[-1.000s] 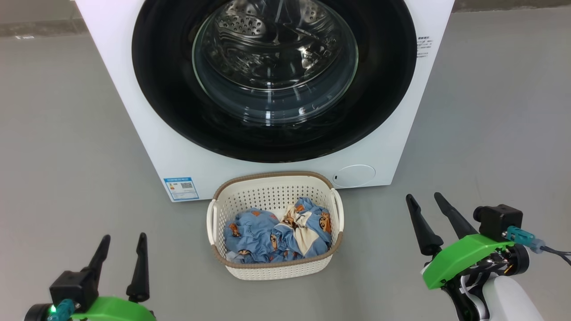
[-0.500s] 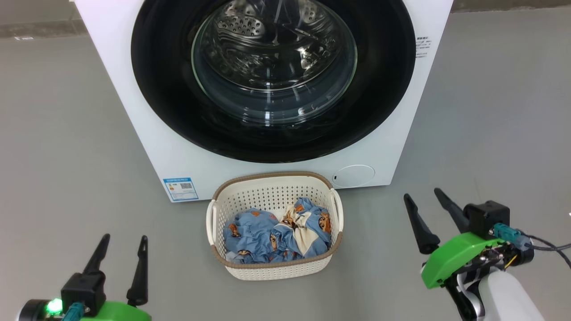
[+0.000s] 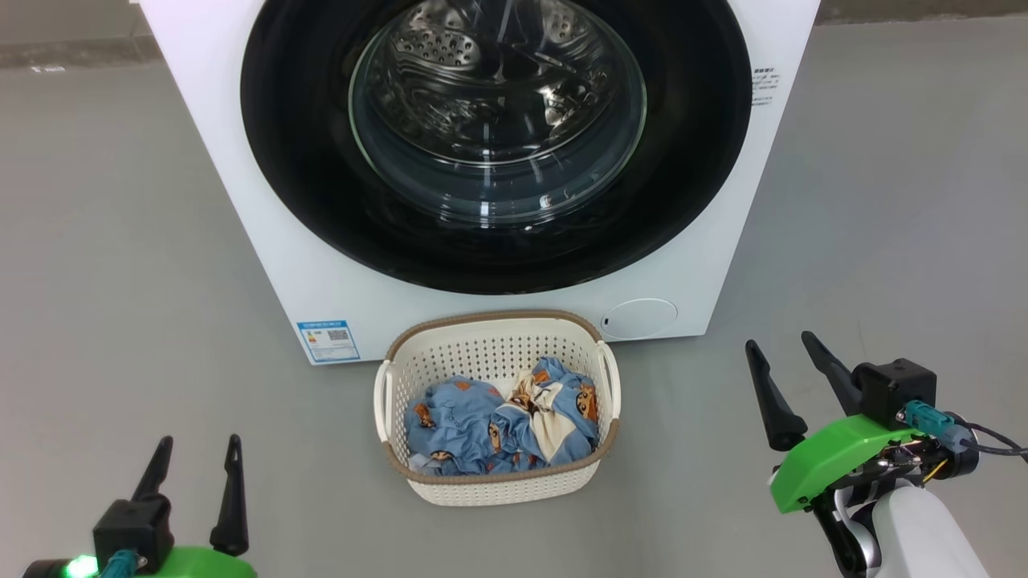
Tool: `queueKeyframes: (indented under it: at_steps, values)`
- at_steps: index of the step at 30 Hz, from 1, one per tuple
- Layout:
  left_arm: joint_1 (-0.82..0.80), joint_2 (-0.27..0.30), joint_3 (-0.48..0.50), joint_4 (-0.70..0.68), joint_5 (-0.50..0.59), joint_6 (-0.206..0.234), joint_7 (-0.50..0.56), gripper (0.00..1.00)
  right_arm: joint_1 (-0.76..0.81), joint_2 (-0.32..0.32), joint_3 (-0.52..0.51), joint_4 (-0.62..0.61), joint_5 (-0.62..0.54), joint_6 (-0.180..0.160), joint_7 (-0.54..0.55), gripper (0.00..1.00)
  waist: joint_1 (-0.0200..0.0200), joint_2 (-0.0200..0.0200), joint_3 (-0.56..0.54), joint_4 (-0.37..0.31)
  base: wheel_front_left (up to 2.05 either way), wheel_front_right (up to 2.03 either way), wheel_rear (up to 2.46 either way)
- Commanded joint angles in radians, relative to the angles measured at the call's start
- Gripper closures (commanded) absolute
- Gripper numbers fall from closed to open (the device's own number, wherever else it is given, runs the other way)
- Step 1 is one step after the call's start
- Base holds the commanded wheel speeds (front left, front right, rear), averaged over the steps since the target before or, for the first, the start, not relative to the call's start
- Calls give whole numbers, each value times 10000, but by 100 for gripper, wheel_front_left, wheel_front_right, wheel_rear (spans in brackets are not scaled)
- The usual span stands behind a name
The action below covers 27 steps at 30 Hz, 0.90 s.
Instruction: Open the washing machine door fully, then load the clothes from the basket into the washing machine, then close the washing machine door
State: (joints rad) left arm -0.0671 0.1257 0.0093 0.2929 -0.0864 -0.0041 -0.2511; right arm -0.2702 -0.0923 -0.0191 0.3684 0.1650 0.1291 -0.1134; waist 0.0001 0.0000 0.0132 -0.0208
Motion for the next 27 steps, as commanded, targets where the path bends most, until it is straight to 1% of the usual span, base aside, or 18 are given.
queueKeyframes:
  at_steps: [1,8,12,27]
  values:
    - [-446,159,392,-155,-109,67,-107,0,-119,62,162,-216,-149,16,-90,0,-1,0,-35,4,0,0,0]
    - [-403,104,520,-183,-324,32,-107,0,0,123,87,-250,-294,16,-46,0,-1,0,-130,-9,0,0,0]
    - [-403,75,604,-96,-419,115,-107,0,-8,146,60,-268,-314,16,-34,0,-1,0,-148,-32,0,0,0]
    - [-521,192,547,92,-297,143,-107,0,-45,199,37,-370,-300,16,8,0,-1,0,-94,-4,0,0,0]
